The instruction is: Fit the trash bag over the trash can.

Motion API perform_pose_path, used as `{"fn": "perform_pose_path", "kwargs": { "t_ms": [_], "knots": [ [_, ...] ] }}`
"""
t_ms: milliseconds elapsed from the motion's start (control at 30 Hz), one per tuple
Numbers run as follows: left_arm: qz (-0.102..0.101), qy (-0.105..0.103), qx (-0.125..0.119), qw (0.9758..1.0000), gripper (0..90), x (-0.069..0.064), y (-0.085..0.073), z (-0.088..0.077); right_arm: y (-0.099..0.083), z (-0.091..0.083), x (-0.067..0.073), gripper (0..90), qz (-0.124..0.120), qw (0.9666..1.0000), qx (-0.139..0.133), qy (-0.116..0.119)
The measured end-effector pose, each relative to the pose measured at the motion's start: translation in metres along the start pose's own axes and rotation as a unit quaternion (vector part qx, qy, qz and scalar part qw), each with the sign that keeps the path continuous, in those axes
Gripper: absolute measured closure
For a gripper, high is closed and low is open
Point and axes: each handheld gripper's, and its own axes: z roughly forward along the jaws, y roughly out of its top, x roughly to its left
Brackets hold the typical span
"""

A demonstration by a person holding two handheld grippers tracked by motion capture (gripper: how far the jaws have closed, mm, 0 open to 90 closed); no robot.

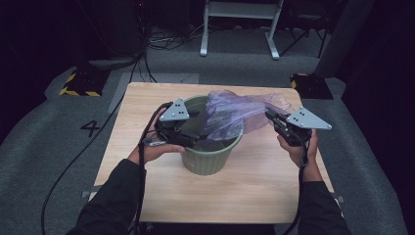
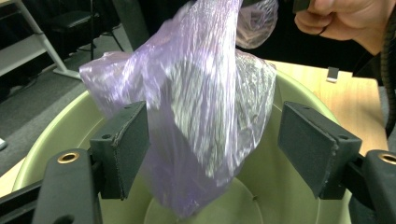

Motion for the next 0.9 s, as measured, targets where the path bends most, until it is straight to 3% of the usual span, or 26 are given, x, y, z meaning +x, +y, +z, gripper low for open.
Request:
{"fn": "perform_pose_path", "kwargs": {
  "t_ms": [167,267,333,467,567,767,900],
  "knots": [
    [0.005,-0.004,0.005,1.0,24.7,-0.004,0.005,0.007,0.017,0.005,0.019,90.0,-0.03,0.9994,-0.008,0.018],
    [0.01,-0.003,0.019,0.9998,26.6,-0.009,0.011,0.012,0.026,0.009,0.032,90.0,-0.041,0.9977,-0.01,0.052],
    [0.023,0.001,0.024,0.9995,28.7,-0.015,0.016,0.015,0.032,0.011,0.04,90.0,-0.052,0.9964,-0.009,0.066],
    [0.03,0.008,0.024,0.9992,31.7,-0.022,0.022,0.018,0.043,0.012,0.056,90.0,-0.067,0.9933,-0.016,0.093],
    [0.033,0.008,0.028,0.999,43.3,-0.024,0.024,0.019,0.049,0.01,0.067,90.0,-0.08,0.9906,-0.019,0.109],
    [0.054,0.002,0.026,0.9982,75.9,-0.027,0.02,0.02,0.054,0.006,0.081,88.9,-0.077,0.9872,-0.021,0.138],
    [0.064,0.0,0.028,0.9976,87.5,-0.028,0.017,0.02,0.053,0.004,0.084,88.1,-0.072,0.9862,-0.021,0.147]
  ]
}}
